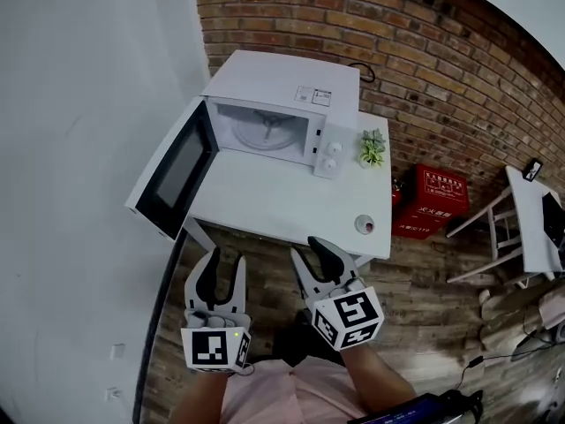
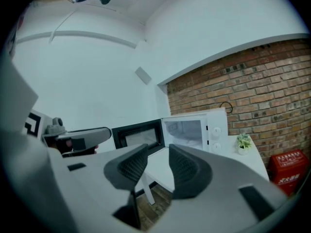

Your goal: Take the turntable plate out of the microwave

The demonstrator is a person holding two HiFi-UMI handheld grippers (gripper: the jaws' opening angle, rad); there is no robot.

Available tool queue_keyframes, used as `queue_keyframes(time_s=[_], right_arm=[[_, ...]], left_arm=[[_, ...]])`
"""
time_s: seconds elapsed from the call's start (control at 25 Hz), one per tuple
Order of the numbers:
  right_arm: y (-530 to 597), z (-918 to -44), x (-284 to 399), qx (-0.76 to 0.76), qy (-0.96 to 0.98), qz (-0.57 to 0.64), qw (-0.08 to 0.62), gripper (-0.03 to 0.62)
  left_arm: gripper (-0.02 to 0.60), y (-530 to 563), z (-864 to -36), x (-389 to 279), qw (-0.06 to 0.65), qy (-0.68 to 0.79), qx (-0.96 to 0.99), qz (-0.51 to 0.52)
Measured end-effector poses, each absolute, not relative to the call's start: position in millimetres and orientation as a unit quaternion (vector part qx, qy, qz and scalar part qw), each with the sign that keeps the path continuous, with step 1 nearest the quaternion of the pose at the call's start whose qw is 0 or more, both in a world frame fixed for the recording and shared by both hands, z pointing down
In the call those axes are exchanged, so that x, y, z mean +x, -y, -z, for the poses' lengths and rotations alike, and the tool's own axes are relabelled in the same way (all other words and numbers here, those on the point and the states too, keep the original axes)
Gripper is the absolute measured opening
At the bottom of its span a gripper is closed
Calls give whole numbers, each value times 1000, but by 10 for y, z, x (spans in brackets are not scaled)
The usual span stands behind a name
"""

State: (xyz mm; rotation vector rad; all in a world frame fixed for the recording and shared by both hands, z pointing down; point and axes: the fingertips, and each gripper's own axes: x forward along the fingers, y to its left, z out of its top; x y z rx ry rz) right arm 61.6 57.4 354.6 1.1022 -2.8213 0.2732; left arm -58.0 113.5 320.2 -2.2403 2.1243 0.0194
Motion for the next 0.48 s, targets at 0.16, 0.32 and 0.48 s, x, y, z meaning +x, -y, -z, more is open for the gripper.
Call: queue_keyframes(time_s=[0.16,0.32,0.48], right_arm=[[-407,-3669,575,369,922,-103,57,140],[-162,-3841,509,374,918,-116,65,140],[195,-3979,392,381,913,-127,66,139]], left_arm=[[153,-959,-3361,-598,12,-678,-735,5],[153,-692,-3531,-674,-1,-673,-739,16],[153,-323,-3644,-791,-5,-667,-745,24]])
